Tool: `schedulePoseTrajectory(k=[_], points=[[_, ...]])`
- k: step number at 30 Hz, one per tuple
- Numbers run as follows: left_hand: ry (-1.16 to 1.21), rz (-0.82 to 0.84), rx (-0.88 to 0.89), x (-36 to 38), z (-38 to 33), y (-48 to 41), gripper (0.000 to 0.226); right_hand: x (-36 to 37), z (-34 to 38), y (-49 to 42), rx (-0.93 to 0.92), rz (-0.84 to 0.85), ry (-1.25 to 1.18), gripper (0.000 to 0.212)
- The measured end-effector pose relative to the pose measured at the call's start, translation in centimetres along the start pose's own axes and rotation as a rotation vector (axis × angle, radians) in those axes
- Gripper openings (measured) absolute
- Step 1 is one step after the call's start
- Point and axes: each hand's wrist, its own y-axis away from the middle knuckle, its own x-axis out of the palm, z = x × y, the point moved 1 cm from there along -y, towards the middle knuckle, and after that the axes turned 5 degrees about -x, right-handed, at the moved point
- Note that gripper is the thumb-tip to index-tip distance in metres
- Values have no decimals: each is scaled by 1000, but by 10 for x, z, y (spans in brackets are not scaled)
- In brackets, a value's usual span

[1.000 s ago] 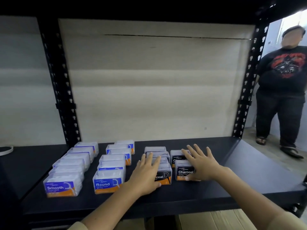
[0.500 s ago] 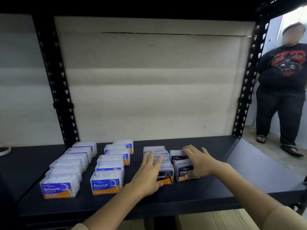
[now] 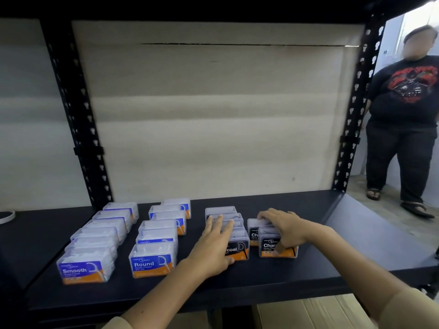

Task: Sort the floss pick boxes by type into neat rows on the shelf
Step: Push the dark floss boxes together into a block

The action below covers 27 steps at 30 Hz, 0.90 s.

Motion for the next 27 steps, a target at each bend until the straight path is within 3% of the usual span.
schedulePoseTrajectory(k=[22, 27], points=[[-60, -18, 59, 0, -8, -1, 90, 28, 17, 6, -67, -108, 133, 91], [-53, 25, 36, -8, -4, -6, 87, 15, 23, 7, -67, -61, 31, 109]])
